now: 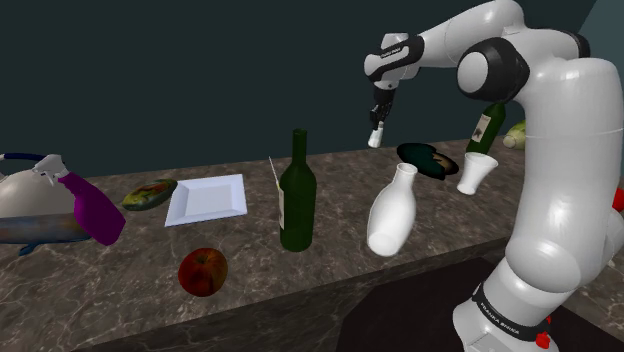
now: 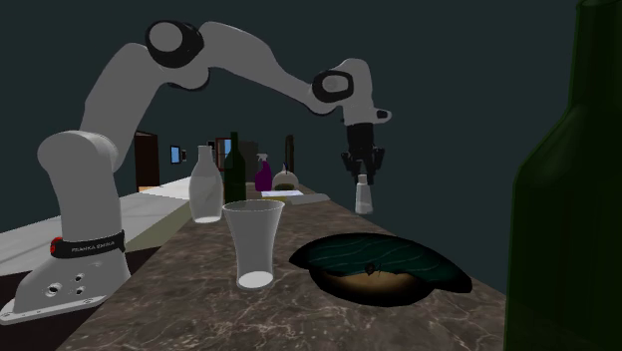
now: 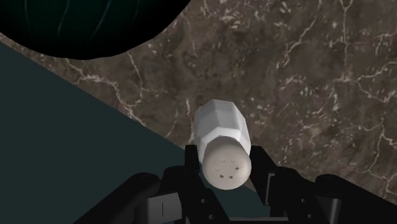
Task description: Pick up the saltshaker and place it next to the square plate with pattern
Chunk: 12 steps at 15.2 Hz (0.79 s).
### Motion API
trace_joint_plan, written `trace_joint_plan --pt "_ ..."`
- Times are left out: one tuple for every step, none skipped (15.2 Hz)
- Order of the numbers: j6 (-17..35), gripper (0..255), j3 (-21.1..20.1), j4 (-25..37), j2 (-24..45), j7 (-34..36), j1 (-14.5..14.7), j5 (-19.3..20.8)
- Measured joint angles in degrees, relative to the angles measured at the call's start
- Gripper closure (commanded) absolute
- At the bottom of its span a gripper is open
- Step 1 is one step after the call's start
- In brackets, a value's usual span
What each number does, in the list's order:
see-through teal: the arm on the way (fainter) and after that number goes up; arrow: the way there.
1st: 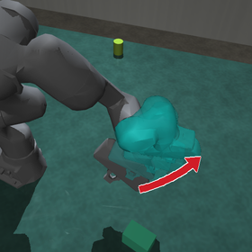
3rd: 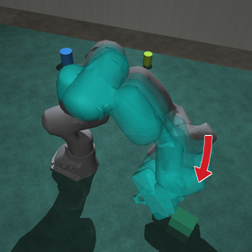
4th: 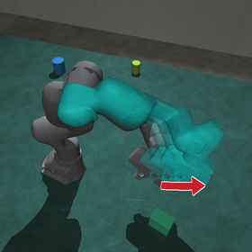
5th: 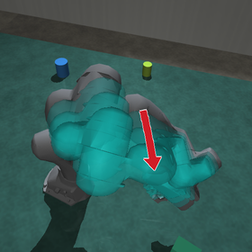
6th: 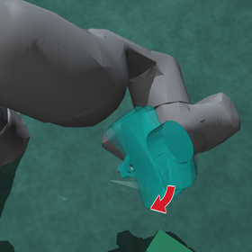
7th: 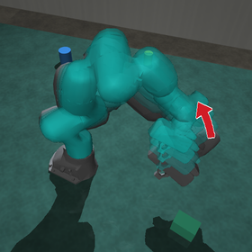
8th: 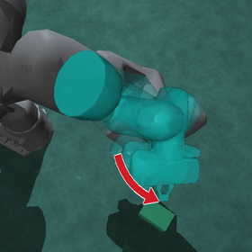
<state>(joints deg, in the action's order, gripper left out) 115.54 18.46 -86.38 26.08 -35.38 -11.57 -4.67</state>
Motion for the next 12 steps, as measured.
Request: trace_joint_plan --pt "-0.8 255 0.0 0.7 -0.1 -0.1 -0.1 0.0" --pt "-1.4 255 0.1 1.2 -0.2 -0.2 -0.2 0.0" --pt "-2.3 255 0.1 2.0 -0.3 -0.1 -0.1 0.1" --pt "-3.0 255 0.1 2.6 -0.4 -0.1 -0.2 0.1" --pt "-3.8 255 0.1 3.4 -0.4 0.0 -0.2 0.2" --pt "-4.5 255 0.2 3.9 -0.6 -0.1 -0.2 0.2" --pt "-5.1 255 0.2 4.3 -0.8 0.0 -0.2 0.3" --pt "-5.7 255 0.2 4.9 -0.9 0.0 -0.2 0.3" --pt "-6.3 255 0.3 5.3 -1.1 0.0 -0.2 0.4" --pt "-7.1 255 0.3 6.0 -1.2 0.0 -0.2 0.4" --pt "-7.9 255 0.3 6.7 -1.3 -0.1 -0.3 0.4" --pt "-8.5 255 0.3 7.4 -1.3 0.0 -0.3 0.4"
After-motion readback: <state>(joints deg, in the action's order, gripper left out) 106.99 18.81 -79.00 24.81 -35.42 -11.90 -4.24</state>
